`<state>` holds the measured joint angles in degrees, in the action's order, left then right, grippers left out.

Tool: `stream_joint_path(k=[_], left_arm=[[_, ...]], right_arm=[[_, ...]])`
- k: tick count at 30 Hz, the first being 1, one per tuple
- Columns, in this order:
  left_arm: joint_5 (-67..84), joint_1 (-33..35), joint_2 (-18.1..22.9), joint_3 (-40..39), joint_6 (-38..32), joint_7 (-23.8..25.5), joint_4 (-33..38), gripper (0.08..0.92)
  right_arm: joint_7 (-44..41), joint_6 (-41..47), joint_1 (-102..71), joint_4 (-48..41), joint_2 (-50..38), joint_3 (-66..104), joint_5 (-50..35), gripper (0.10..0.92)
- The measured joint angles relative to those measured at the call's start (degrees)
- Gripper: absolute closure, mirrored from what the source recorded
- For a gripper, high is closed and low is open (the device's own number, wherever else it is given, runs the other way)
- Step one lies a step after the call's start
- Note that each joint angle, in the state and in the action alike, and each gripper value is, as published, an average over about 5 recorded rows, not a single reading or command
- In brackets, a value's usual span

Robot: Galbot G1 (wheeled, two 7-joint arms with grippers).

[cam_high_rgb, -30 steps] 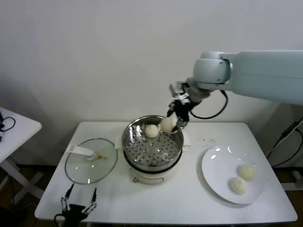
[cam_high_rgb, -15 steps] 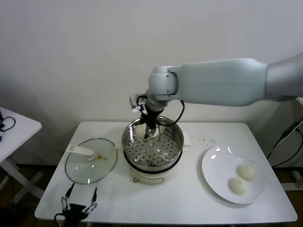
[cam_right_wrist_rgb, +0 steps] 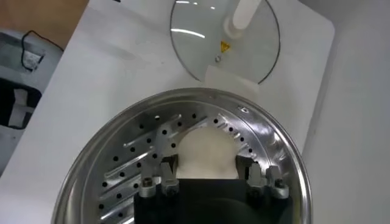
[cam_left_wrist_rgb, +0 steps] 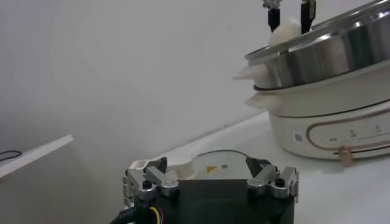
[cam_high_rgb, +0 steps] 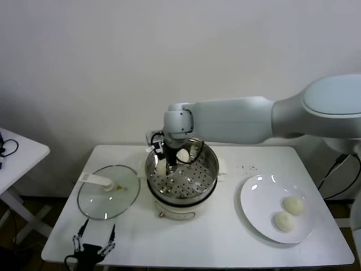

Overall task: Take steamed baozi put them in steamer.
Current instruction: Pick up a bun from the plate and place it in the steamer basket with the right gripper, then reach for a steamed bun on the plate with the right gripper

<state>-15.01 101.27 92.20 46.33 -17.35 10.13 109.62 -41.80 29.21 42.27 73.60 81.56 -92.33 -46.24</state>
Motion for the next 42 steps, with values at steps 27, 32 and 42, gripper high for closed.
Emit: stream_joint_path(k=[27,32,42], left_arm=[[-0.2,0.4,0.0,0.6,-0.6,-0.3,0.3,0.177],[-0.4,0.8,0.0,0.4,-0.6,-0.3,0.7,0.177],[-1.0,0.9,0.0,0.3,-0.6,-0.3,0.9,0.177]], right_arm=[[-0.5,-1.3,-2.0,-1.6,-0.1,0.5,2.4,0.204],[-2.6,-3.2,1.9,1.3,-3.8,-1.0,1.4,0.203],[-9.9,-9.9,11.5,9.2,-18.9,-8.0,5.4,0.203]])
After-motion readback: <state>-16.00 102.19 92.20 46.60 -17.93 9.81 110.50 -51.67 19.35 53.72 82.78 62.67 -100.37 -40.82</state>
